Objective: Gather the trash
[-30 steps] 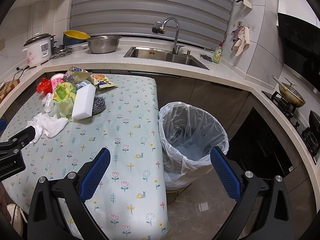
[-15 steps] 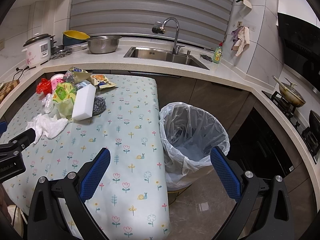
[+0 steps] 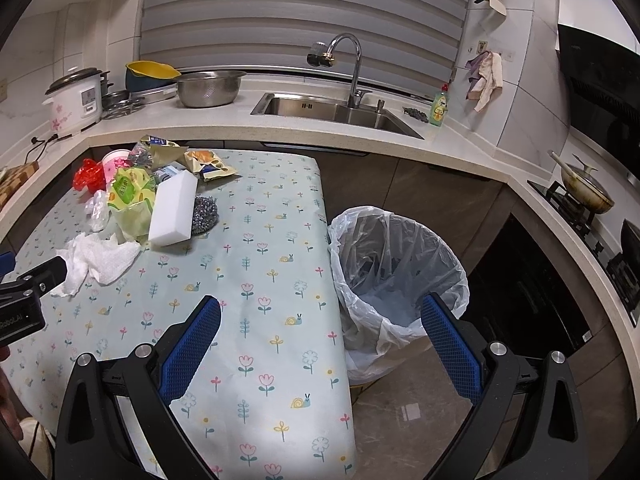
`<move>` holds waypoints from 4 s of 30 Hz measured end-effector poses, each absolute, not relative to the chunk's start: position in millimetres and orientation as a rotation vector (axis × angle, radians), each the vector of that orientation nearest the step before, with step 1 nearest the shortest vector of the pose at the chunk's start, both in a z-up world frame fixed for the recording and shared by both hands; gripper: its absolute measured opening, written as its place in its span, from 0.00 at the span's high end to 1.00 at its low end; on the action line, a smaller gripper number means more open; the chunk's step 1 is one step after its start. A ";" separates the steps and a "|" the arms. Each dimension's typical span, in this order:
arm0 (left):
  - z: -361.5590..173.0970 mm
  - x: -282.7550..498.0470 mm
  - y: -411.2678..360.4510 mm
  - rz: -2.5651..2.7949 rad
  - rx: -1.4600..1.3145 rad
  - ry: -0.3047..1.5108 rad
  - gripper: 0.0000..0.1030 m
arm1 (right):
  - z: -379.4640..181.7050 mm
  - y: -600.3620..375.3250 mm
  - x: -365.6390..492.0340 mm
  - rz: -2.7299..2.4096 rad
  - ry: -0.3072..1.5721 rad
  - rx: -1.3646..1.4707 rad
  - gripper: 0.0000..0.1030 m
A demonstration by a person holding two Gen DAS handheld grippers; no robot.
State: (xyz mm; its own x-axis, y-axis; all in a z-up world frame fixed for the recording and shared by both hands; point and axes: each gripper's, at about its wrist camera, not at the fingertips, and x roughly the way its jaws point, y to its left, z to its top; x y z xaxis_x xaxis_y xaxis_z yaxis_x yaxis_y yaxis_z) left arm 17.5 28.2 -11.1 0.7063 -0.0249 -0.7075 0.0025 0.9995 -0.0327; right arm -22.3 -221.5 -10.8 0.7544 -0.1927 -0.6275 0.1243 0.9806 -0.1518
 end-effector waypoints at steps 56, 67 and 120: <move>-100.6 167.9 156.0 -0.135 -0.155 0.975 0.86 | -114.0 -90.1 203.2 0.110 0.889 0.110 0.49; -48.6 157.5 130.2 -0.192 -0.133 0.858 0.86 | -53.7 -110.1 161.3 0.120 0.740 0.137 0.60; -26.5 172.8 -258.5 -0.800 0.024 0.794 0.29 | -50.3 -413.5 72.6 -0.405 0.601 0.297 0.29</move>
State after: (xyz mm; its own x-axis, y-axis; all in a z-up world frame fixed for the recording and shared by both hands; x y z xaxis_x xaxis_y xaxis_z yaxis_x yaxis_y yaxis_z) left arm 172.8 -258.5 -26.5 0.4297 -0.6326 -0.6444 0.6493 0.7124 -0.2663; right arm 72.6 -413.5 -50.3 0.7509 -0.2798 -0.5982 0.4492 0.8804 0.1522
